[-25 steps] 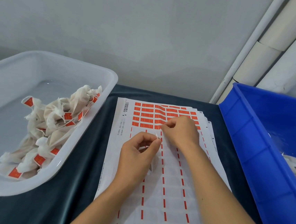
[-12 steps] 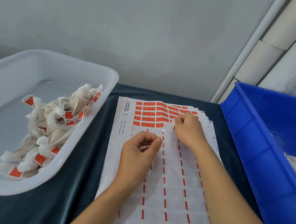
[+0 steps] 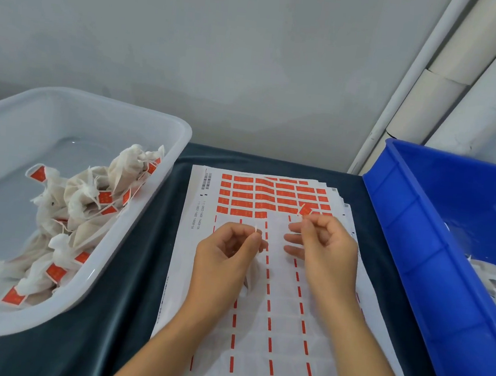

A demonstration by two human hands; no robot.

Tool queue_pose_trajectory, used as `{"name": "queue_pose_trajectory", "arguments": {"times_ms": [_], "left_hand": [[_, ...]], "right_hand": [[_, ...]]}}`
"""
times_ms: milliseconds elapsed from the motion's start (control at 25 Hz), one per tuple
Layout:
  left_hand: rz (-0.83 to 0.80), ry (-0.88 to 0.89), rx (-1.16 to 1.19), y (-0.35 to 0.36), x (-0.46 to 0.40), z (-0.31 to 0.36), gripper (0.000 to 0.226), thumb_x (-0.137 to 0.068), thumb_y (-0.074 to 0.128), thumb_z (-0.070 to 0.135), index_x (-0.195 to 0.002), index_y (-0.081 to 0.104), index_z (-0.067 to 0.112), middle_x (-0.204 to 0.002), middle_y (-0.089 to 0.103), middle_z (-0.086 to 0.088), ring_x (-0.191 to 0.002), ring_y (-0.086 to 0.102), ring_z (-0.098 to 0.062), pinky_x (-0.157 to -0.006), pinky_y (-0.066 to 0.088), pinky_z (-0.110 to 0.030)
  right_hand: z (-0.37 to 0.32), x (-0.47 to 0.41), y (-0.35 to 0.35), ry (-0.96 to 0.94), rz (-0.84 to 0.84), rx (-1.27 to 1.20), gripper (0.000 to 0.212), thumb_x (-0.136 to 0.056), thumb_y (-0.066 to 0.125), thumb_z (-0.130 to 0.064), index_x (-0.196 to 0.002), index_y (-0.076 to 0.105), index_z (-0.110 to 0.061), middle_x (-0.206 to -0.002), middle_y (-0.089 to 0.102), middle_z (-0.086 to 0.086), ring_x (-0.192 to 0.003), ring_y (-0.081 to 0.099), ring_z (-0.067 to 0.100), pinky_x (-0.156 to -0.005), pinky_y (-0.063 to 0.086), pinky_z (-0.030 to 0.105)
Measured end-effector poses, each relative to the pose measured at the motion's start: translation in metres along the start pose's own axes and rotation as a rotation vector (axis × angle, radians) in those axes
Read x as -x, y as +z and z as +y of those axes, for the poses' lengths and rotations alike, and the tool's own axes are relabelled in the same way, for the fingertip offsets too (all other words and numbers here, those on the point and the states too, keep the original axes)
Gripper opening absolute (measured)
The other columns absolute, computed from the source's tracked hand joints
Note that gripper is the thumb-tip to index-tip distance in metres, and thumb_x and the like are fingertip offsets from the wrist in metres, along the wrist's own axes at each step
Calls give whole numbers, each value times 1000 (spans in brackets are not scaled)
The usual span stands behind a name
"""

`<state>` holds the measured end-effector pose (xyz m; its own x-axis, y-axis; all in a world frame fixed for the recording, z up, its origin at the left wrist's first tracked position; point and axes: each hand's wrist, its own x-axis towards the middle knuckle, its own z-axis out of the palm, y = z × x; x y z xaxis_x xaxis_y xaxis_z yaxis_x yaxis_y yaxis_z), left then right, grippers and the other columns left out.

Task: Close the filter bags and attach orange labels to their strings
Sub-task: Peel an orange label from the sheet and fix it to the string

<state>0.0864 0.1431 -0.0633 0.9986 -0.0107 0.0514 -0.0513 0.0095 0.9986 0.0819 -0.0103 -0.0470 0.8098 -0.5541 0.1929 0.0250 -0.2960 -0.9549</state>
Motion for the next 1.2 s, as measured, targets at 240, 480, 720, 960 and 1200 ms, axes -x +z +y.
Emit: {"name": "queue_pose_trajectory", "arguments": {"times_ms": [240,480,720,960,1200], "left_hand": [[-24,55,11,-3,3,2,7,-99,66,44,-95,72,44,-91,78,15,-89,75,-6,-68,56,-11],[-46,41,-3,-1,5,5,11,-100,67,39,-93,73,44,-89,77,14,-87,74,-7,-67,55,-11],[-67,44,-2,-2,5,8,12,-100,68,31,-90,76,33,-85,76,13,-84,74,-9,-69,54,-12],[-80,27,-10,-2,5,7,13,-99,69,30,-88,75,33,-84,76,12,-83,73,-10,-71,55,-12],[-178,35,-156,-1,6,5,15,-101,65,32,-87,70,35,-83,71,16,-80,67,-4,-68,54,-16]], "right_hand": [[6,29,-2,29,-73,-113,9,-97,72,-19,-97,75,-28,-93,78,-13,-84,77,11,-69,64,27],[2,32,-6,65,-126,-318,9,-95,73,-23,-104,76,-24,-104,79,-6,-99,76,17,-77,64,28],[-1,31,-5,76,-220,-356,29,-86,82,-29,-113,73,-36,-114,77,-11,-107,74,13,-87,61,26],[1,28,-10,52,-208,-322,30,-85,84,-21,-111,74,-33,-107,78,-14,-102,74,6,-77,57,13],[-2,25,-18,24,-182,-343,30,-85,84,-20,-109,75,-36,-109,78,-15,-104,74,6,-78,56,12]]}}
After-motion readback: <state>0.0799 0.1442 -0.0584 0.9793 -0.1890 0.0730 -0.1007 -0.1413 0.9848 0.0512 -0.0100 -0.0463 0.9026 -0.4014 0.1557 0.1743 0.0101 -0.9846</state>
